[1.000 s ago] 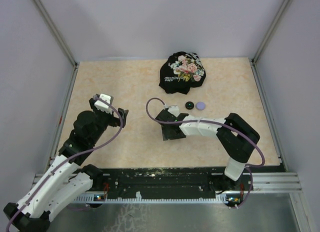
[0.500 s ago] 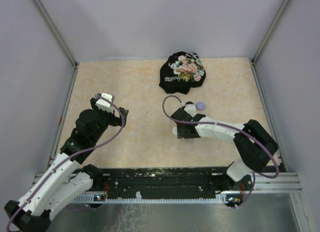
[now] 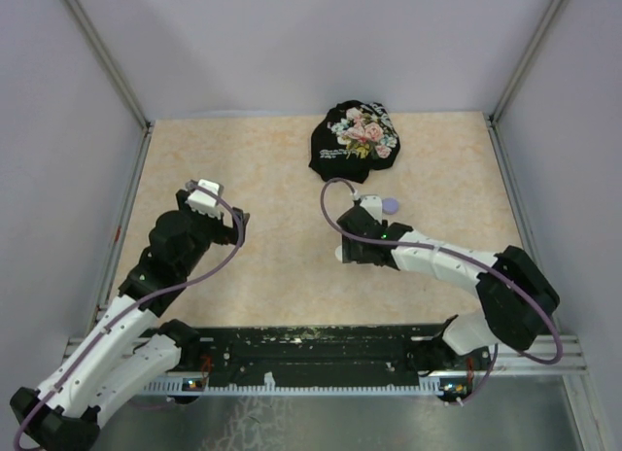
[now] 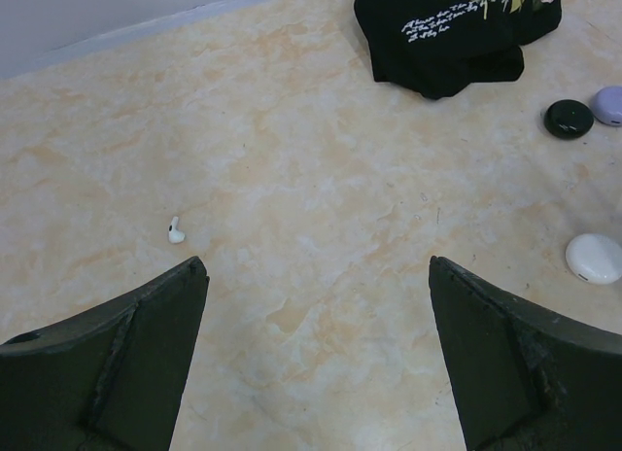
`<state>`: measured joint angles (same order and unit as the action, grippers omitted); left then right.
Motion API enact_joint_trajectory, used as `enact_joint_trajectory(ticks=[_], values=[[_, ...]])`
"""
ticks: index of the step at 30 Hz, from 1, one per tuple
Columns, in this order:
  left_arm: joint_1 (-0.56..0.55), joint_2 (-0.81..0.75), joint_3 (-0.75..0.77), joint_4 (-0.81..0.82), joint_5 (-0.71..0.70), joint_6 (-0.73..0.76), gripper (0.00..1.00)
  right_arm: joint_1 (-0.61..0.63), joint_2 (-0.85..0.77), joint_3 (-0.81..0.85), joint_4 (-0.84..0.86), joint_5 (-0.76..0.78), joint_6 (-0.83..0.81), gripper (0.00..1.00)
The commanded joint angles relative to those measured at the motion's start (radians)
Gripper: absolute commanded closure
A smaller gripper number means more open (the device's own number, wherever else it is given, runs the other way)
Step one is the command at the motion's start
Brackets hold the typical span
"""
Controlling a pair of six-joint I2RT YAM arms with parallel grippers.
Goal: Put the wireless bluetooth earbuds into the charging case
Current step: Pick up the charging case at the center of the board.
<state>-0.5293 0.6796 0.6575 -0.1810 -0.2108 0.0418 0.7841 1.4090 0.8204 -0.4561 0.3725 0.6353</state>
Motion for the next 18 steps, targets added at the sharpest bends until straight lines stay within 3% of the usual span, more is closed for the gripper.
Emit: enact_joint_trajectory(ticks=[1, 8, 18], values=[[0.012, 0.008, 0.008, -0.002, 0.009, -0.002, 0.01, 0.069, 0.043, 0.09, 0.023, 0.029, 0.016, 0.35], [0.014, 0.009, 0.005, -0.003, 0.011, 0.0, 0.01, 0.116, 0.18, 0.176, -0.028, 0.06, 0.025, 0.29], [0.017, 0.022, 0.01, -0.005, 0.027, -0.002, 0.01, 0.099, 0.234, 0.137, -0.055, 0.099, 0.035, 0.27]])
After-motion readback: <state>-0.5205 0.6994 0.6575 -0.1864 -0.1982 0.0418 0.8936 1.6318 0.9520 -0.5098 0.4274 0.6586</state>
